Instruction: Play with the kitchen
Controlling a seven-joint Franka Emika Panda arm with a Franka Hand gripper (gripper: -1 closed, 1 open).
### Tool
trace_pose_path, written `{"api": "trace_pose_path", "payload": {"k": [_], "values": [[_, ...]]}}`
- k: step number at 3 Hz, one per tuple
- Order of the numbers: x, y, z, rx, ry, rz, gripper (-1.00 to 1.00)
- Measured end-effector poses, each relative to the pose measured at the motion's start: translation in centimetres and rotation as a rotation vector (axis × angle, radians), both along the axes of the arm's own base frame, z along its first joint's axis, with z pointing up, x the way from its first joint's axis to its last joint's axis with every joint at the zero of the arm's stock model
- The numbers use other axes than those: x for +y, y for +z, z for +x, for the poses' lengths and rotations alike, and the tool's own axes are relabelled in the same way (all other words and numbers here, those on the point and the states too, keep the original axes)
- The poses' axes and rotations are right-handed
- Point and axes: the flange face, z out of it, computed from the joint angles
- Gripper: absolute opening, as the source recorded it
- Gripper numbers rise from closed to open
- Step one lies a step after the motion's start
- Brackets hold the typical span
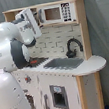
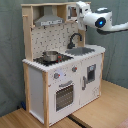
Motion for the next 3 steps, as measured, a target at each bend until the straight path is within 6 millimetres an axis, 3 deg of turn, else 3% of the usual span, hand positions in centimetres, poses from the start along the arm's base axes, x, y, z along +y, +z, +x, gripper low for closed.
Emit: {"api": "trace_pose_path", "payload": {"k": [1, 3], "values": [[3.4, -2.3, -1.5, -0.012, 0.019, -0.058, 1.00], [9.8, -3.5, -5.8, -0.082, 0.058, -0.144, 1.00]]}}
